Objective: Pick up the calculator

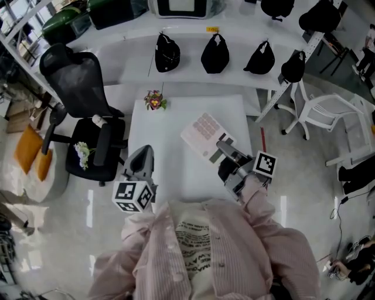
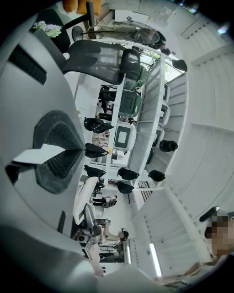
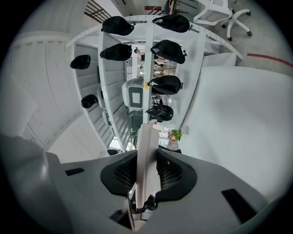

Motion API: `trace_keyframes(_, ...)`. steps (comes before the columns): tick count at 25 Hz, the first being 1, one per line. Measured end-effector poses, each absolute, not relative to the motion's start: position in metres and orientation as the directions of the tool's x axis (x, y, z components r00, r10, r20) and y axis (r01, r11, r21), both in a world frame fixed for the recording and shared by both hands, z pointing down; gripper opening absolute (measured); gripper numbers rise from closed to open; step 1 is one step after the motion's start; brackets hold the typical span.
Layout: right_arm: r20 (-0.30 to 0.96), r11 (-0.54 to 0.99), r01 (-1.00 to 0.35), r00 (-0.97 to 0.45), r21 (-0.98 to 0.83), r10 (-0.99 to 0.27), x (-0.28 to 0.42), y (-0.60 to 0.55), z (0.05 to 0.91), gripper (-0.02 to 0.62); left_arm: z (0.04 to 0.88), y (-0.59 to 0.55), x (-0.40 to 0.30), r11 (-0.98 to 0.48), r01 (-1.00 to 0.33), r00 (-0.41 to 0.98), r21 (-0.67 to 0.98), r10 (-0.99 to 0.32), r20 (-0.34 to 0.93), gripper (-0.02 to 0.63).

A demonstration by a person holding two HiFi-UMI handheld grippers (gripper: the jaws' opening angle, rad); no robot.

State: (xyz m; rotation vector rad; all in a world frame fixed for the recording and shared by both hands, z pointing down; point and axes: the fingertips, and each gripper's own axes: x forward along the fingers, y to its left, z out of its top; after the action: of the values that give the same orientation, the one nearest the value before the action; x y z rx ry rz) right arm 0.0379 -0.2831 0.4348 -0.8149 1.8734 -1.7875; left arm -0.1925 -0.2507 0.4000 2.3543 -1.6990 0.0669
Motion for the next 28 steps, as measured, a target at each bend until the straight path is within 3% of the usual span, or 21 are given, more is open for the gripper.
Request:
trace_keyframes(10, 0.011, 0.073, -0.084, -0.733, -0.994, -0.68, 0.047, -0.286, 0.412, 0.087, 0.382, -0.249, -0.199, -0.289, -0.951, 0.302, 0.106, -0.944, 0.136, 0.0)
trace_keyframes(28, 0.029, 0.028, -0.065, -0.729, -0.997, -0.684, 0.049, -0.286, 0.418, 0.087, 0.386, -0.252, -0.192, -0.297, -0.95, 0.31, 0.101, -0.936, 0.168, 0.0)
